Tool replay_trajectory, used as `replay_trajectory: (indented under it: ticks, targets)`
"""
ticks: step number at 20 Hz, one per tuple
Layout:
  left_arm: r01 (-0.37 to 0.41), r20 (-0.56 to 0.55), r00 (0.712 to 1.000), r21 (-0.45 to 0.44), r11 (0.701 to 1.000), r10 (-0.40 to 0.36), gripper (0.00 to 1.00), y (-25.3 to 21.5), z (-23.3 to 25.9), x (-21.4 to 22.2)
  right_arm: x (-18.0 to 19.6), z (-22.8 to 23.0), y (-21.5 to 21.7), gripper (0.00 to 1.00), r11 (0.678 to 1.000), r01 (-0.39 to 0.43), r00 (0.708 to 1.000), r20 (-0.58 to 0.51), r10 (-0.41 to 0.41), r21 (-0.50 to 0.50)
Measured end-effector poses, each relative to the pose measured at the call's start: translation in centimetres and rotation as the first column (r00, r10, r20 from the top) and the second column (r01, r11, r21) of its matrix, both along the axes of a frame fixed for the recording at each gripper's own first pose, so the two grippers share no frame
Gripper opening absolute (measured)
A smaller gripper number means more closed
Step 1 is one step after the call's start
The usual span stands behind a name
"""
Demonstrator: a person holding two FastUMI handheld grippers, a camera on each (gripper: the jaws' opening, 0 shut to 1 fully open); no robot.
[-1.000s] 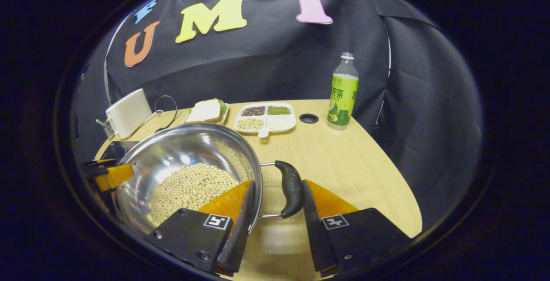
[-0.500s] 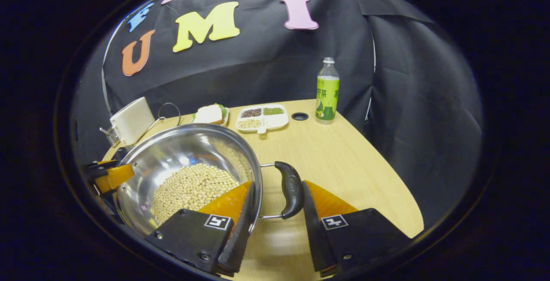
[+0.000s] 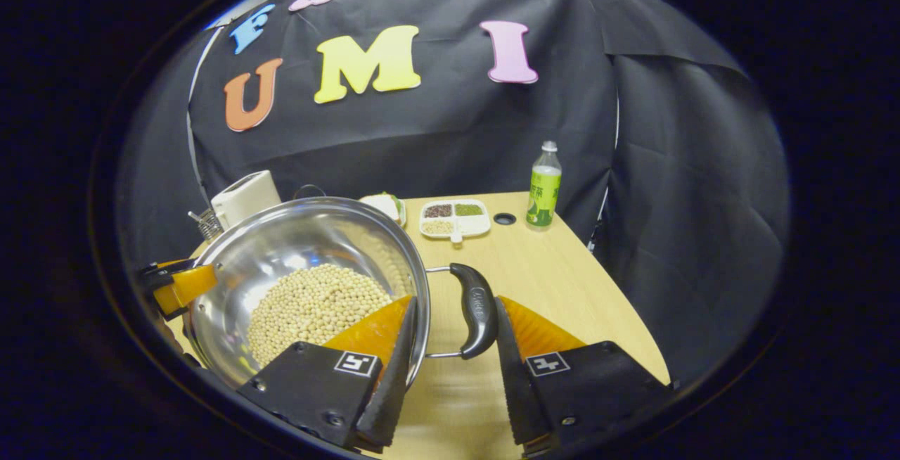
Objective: First push the handle of the pot to place it horizontally, then grasp the pot with both hands and set it on the induction cooktop.
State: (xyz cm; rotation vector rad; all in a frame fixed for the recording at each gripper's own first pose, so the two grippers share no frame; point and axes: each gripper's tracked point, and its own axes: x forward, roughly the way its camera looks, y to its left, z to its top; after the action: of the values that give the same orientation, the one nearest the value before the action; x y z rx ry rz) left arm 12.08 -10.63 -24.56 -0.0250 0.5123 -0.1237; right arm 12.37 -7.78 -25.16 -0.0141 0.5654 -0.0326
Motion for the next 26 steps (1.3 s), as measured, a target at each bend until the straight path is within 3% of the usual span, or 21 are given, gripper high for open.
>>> replay_trajectory:
  ticks: [9, 21, 26]
  targets:
    - [-0.071, 0.076, 0.995, 0.014, 0.997, 0.069, 0.55, 8.4, 4.1, -1.6, -1.3, 2.2, 8.7, 0.63, 0.996, -0.08, 0.997, -0.007, 0.08, 0.029]
    - [-0.182, 0.106, 0.979, 0.048, 0.982, 0.177, 0.55, 19.0, 4.5, 2.8, 4.0, 2.4, 20.8, 0.62, 0.986, -0.167, 0.985, -0.03, 0.167, 0.017]
    - [-0.206, 0.07, 0.977, 0.035, 0.978, 0.203, 0.55, 21.4, 1.9, 5.6, 7.1, 0.8, 23.7, 0.62, 0.987, -0.16, 0.986, -0.057, 0.16, 0.003]
